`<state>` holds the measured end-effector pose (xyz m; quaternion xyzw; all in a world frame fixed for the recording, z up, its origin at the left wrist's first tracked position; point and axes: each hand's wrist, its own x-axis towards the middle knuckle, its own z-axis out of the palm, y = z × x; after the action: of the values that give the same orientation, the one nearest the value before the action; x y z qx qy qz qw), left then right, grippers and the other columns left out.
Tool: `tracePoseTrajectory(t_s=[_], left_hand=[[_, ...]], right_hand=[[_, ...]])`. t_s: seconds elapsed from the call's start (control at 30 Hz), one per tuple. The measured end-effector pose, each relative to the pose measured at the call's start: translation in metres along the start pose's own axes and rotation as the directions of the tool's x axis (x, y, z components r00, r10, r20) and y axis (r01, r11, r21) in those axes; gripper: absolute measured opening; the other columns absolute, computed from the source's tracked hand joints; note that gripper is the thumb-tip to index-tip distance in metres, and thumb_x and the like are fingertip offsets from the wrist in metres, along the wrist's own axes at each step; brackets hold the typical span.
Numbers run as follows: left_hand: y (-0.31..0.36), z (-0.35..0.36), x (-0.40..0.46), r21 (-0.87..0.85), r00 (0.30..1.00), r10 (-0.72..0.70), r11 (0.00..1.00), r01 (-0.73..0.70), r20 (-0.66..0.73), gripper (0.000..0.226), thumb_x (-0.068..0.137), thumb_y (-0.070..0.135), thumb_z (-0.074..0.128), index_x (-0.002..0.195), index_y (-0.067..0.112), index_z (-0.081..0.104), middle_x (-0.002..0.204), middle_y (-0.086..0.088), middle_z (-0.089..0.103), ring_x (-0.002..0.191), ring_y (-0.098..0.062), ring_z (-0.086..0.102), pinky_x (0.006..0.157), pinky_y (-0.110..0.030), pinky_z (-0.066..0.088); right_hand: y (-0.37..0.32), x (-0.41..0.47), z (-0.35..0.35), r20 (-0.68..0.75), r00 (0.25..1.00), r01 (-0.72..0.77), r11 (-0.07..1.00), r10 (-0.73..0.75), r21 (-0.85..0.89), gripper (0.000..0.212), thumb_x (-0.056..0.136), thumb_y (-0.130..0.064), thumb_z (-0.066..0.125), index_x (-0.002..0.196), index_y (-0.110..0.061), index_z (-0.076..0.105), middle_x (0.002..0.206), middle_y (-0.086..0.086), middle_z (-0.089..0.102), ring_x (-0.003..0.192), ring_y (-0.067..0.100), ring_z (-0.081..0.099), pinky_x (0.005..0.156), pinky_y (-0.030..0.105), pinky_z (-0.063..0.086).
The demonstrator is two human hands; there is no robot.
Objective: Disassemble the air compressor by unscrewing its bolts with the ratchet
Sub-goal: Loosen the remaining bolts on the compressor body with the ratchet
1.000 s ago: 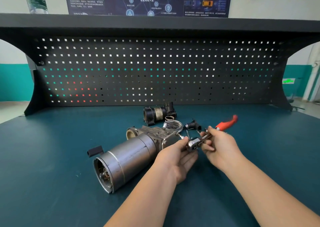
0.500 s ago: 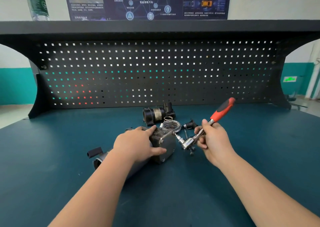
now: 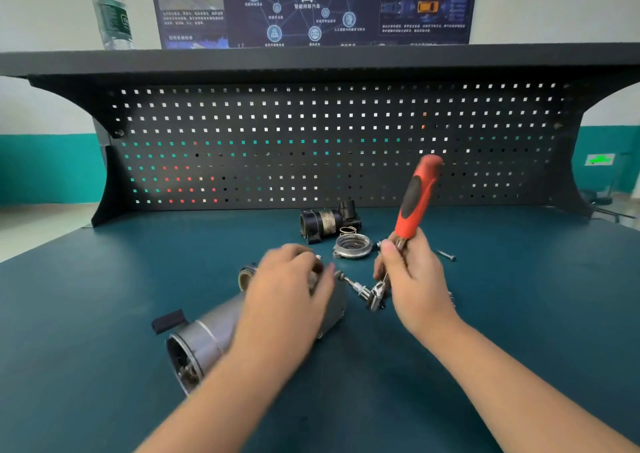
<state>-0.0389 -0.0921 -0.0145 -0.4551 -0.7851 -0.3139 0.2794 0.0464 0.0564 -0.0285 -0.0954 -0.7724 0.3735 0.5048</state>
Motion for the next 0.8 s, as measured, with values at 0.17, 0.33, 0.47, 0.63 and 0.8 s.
tracePoseTrajectory(t_s=[0.17, 0.33, 0.47, 0.63, 0.8], left_hand=[[0.065, 0.027, 0.003, -0.563, 0.497, -0.431, -0.032, 0.826, 0.753, 0.026, 0.091, 0.037, 0.054, 0.082, 0.013, 0.060, 0.076, -0.004, 0.061, 0.075, -0.022, 0.062, 0.072, -0.032, 0.051], [0.065, 0.050, 0.019, -0.547, 0.407, -0.366, -0.561, 0.621, 0.837, 0.030, 0.091, 0.034, 0.058, 0.094, 0.005, 0.061, 0.078, -0.013, 0.068, 0.070, -0.025, 0.067, 0.064, -0.033, 0.057], [0.051, 0.063, 0.017, -0.484, 0.396, -0.286, -0.607, 0.630, 0.873, 0.030, 0.082, 0.023, 0.070, 0.098, -0.001, 0.064, 0.094, -0.018, 0.070, 0.088, -0.027, 0.069, 0.078, -0.036, 0.056], [0.049, 0.069, 0.012, -0.483, 0.414, -0.267, -0.629, 0.609, 0.870, 0.016, 0.086, 0.015, 0.065, 0.094, 0.002, 0.071, 0.087, -0.011, 0.074, 0.077, -0.017, 0.072, 0.075, -0.029, 0.057], [0.048, 0.072, 0.012, -0.506, 0.387, -0.335, -0.666, 0.548, 0.859, 0.018, 0.087, 0.006, 0.063, 0.101, -0.004, 0.066, 0.098, -0.017, 0.070, 0.088, -0.024, 0.068, 0.080, -0.034, 0.055]], right_hand=[[0.001, -0.004, -0.001, 0.165, 0.970, 0.209, 0.957, -0.178, -0.200, 0.011, 0.091, -0.046, 0.037, 0.084, -0.038, 0.038, 0.063, -0.008, 0.055, 0.064, 0.008, 0.054, 0.058, 0.025, 0.039], [0.009, 0.007, -0.006, 0.123, 0.963, 0.256, 0.958, -0.241, -0.129, 0.025, 0.094, -0.039, 0.040, 0.091, -0.016, 0.051, 0.074, -0.010, 0.050, 0.067, 0.009, 0.050, 0.062, 0.021, 0.040], [0.013, 0.012, -0.008, 0.140, 0.956, 0.272, 0.959, -0.259, -0.080, 0.014, 0.096, -0.035, 0.041, 0.085, -0.026, 0.045, 0.072, -0.015, 0.045, 0.066, 0.010, 0.045, 0.064, 0.023, 0.040], [0.005, 0.013, -0.003, 0.215, 0.902, 0.406, 0.904, -0.374, -0.131, 0.009, 0.093, -0.033, 0.043, 0.086, -0.037, 0.041, 0.075, -0.019, 0.049, 0.065, 0.002, 0.049, 0.061, 0.012, 0.039], [0.007, 0.019, 0.007, -0.011, 0.999, 0.047, 0.999, -0.047, -0.001, 0.015, 0.094, -0.028, 0.052, 0.081, -0.021, 0.049, 0.064, -0.005, 0.059, 0.054, 0.004, 0.052, 0.056, 0.017, 0.041]])
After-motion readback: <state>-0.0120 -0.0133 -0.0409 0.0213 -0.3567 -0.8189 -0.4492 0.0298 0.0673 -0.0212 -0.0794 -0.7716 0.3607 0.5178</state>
